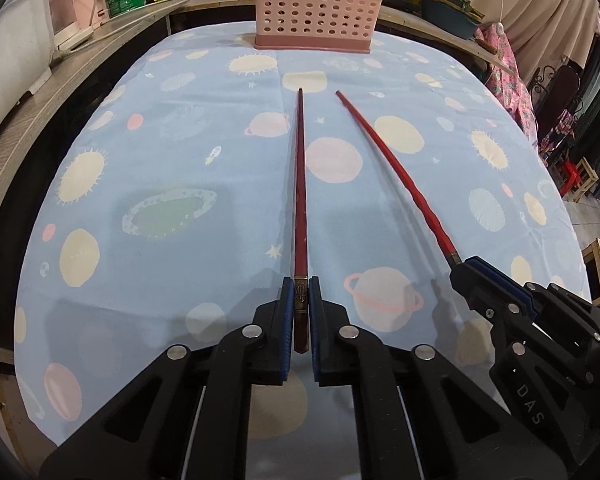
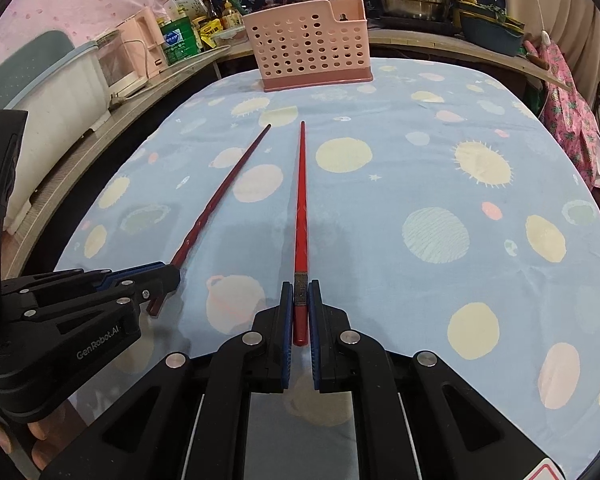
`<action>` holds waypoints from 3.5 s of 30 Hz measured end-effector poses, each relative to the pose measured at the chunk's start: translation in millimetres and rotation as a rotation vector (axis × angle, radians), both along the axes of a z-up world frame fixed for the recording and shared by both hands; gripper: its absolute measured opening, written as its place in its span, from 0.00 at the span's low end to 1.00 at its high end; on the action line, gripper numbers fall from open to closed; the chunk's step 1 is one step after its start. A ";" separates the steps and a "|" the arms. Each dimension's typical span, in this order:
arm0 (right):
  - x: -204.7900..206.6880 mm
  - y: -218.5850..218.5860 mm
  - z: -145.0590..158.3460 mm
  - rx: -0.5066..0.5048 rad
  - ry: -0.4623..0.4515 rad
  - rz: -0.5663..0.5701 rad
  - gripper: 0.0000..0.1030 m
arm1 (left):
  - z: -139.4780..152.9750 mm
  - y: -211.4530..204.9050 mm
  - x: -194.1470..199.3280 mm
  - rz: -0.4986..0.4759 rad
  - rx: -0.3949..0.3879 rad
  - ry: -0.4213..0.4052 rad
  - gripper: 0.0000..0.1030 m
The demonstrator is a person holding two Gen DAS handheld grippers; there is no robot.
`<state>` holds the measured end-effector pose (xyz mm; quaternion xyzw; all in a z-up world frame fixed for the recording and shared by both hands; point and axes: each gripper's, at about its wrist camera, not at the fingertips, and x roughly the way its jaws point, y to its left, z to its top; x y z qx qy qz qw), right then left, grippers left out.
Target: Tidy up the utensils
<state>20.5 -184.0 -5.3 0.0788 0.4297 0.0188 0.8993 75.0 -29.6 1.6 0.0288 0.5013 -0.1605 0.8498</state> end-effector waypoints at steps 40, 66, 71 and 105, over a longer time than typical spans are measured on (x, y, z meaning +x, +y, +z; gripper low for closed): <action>105.7 -42.1 192.9 0.083 -0.368 -0.086 0.07 | 202.3 2.4 111.3 0.085 -0.214 -0.301 0.07; 273.5 -78.3 291.8 0.109 -0.596 -0.178 0.07 | 299.1 -21.0 260.4 0.188 -0.213 -0.571 0.07; 291.1 -77.6 262.8 0.104 -0.538 -0.177 0.07 | 277.1 -23.7 277.8 0.191 -0.195 -0.533 0.07; 229.8 -49.7 215.4 0.088 -0.415 -0.076 0.12 | 221.0 -25.6 215.3 0.163 -0.112 -0.446 0.29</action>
